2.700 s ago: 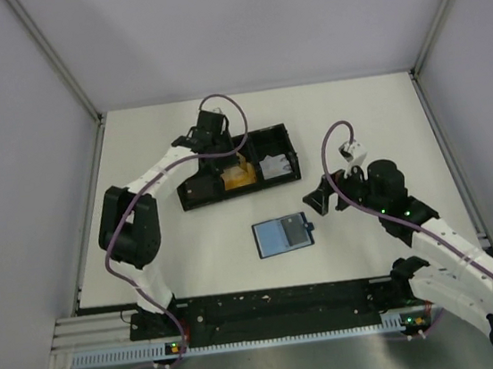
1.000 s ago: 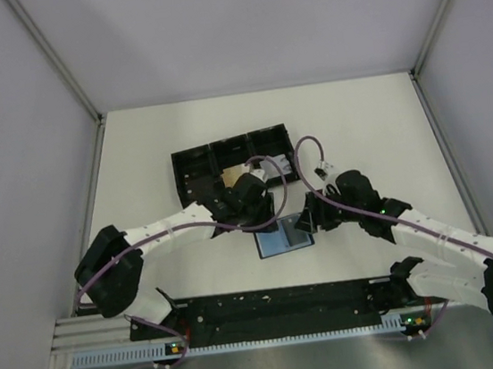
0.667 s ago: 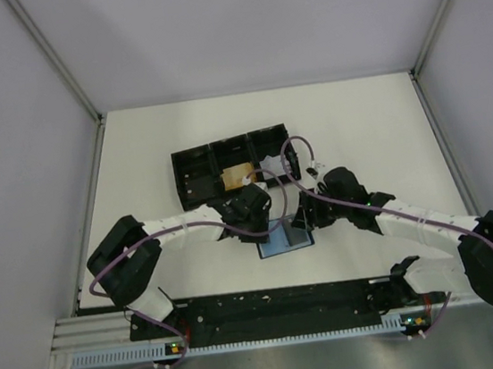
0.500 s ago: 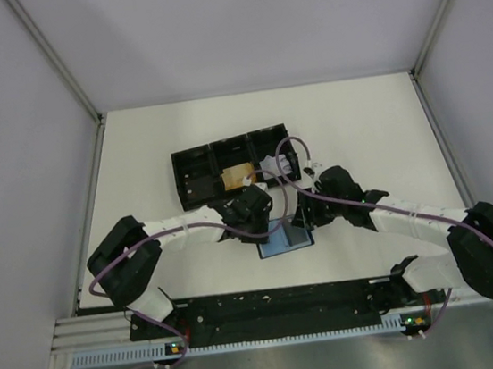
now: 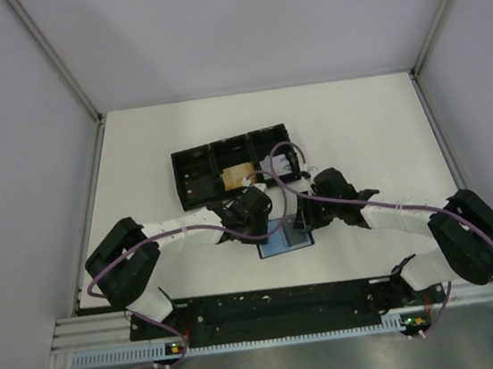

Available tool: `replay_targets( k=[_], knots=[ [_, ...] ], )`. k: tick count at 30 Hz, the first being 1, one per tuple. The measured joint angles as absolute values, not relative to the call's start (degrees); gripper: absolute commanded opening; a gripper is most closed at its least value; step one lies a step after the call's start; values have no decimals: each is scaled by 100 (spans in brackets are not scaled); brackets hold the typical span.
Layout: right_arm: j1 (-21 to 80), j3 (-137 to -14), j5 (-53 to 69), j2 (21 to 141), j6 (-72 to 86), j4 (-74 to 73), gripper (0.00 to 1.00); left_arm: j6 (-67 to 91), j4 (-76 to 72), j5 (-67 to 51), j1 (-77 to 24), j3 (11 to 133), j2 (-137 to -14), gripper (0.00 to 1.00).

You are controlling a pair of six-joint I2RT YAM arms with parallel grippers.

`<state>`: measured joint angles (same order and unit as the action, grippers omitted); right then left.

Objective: Take the credit cards out of the card holder
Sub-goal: Remove the credit card from the card holder.

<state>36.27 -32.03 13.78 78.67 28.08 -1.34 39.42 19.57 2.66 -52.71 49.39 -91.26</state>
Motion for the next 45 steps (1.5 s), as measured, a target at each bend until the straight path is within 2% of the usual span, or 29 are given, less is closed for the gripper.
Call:
replay_targets(
  k=[5,15,28,45],
  knots=[
    [3627,-3291,1356,7861,2746,-220,43,3942,1957,283,-5284,4939,-9126,33],
    [3627,-3870,1094,7791,2576,-497,43,3944,1957,307,-5299,4934,-9124,32],
    [3627,-3872,1210,8403,2558,-554,43,3953,1946,307,-5299,4928,-9122,32],
    [3627,-3872,1116,8403,2655,-644,45,3955,1944,303,-5299,4925,-9122,32]
  ],
)
